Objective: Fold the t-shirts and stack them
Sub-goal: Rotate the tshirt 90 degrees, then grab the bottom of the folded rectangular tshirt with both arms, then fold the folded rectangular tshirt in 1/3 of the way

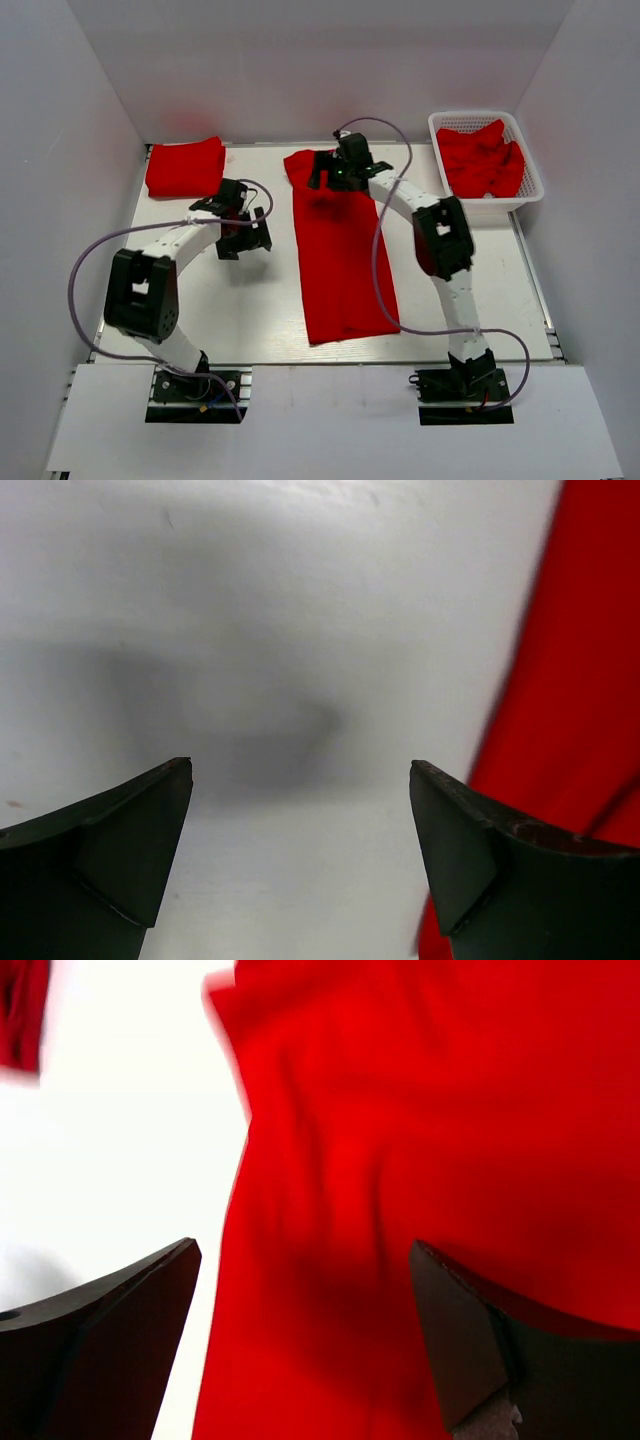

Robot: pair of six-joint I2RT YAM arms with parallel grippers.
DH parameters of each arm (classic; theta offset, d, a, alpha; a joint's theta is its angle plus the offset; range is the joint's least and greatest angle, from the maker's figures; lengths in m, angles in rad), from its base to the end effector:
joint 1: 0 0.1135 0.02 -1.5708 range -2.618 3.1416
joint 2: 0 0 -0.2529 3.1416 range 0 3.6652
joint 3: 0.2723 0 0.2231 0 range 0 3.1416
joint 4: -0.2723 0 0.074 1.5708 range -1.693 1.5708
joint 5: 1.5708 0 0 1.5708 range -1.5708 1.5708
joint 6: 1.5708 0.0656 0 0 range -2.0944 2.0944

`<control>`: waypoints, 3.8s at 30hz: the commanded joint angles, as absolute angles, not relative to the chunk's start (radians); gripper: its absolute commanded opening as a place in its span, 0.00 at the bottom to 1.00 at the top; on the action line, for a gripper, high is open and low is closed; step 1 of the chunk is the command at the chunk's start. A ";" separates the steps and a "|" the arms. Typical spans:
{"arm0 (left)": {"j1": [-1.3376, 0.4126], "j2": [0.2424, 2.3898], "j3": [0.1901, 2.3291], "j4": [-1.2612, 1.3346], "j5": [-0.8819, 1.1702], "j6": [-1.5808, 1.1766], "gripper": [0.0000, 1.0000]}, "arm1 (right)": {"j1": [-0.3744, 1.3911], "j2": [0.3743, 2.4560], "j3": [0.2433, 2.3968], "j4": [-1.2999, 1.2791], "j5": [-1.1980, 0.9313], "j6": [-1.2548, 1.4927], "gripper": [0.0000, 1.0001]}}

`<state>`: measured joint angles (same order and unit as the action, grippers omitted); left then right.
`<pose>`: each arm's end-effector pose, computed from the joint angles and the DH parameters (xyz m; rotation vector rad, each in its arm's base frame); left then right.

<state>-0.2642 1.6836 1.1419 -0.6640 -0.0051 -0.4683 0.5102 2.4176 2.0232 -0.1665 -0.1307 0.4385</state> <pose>0.3026 -0.0815 0.1750 -0.2859 2.7788 -0.1780 0.4746 0.2754 0.1799 -0.1588 2.2016 0.6853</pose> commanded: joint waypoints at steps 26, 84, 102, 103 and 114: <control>-0.971 1.252 0.632 -0.525 -0.023 -0.888 0.87 | 0.514 0.753 0.424 -0.419 0.037 0.606 0.90; -0.967 1.454 1.086 -0.698 -0.503 -0.838 0.00 | 0.526 1.092 0.683 -0.189 -0.020 0.517 0.00; -0.684 1.690 1.365 -0.574 -0.379 -0.580 0.00 | 0.462 1.486 1.084 -0.149 0.129 0.434 0.00; -0.664 1.712 1.365 -0.563 -0.365 -0.580 0.00 | 0.454 1.499 1.107 -0.144 0.112 0.428 0.00; -0.575 1.876 1.480 -0.534 -0.273 -0.529 0.00 | 0.393 1.735 1.272 -0.092 0.018 0.416 0.00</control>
<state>-0.5961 1.8751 1.4395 -0.5518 -0.3050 -0.5461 0.4080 1.7054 1.2072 -0.1516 0.0490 0.4332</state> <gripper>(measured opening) 0.014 0.013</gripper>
